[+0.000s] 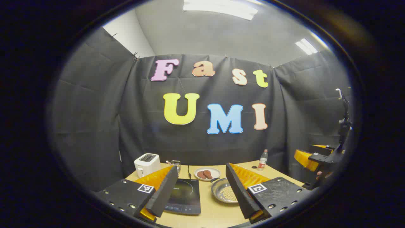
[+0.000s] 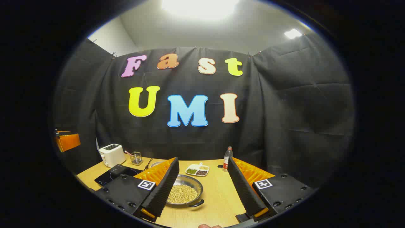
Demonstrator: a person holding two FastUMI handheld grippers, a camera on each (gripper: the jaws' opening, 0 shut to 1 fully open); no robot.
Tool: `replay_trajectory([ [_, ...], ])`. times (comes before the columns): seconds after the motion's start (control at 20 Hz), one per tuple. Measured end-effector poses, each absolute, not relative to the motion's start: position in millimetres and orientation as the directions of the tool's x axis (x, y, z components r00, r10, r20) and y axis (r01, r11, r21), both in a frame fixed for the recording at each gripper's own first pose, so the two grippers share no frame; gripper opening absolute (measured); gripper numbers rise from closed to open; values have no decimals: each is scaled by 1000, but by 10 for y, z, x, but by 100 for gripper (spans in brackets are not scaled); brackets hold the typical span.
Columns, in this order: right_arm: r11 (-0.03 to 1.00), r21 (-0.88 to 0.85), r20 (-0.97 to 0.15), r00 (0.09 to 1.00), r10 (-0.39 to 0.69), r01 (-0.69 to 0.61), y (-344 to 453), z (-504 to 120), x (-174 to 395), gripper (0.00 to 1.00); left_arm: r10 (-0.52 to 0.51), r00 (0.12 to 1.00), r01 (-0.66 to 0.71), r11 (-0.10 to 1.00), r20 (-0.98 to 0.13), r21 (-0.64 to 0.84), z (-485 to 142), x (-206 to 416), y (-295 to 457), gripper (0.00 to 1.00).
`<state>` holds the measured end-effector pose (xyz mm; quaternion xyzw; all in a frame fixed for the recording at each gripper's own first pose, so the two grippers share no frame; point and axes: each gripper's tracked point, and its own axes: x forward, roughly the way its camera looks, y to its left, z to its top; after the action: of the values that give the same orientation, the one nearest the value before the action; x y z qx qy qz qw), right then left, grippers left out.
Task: First push the handle of the pot to place it horizontally, then grasp the pot with both hands and set it on the induction cooktop.
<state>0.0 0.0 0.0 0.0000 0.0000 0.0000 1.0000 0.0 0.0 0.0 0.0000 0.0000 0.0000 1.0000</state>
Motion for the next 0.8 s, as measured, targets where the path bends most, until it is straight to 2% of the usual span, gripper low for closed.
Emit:
replay_trajectory([
  [0.05,1000,3,0,1000,-3,3,2,-1,4,98,2,1000,-2,1000,-3,1,-29,9,28,89],
  [0.25,1000,18,-16,1000,-7,8,49,-66,23,98,4,1000,-4,1000,-12,1,-75,91,123,92],
  [0.35,1000,21,-25,1000,-15,15,40,-96,24,98,3,1000,-3,1000,-7,-3,-64,84,108,89],
  [0.8,999,17,-57,998,-30,31,83,-187,40,98,-16,999,15,1000,-28,-10,-201,290,182,89],
])
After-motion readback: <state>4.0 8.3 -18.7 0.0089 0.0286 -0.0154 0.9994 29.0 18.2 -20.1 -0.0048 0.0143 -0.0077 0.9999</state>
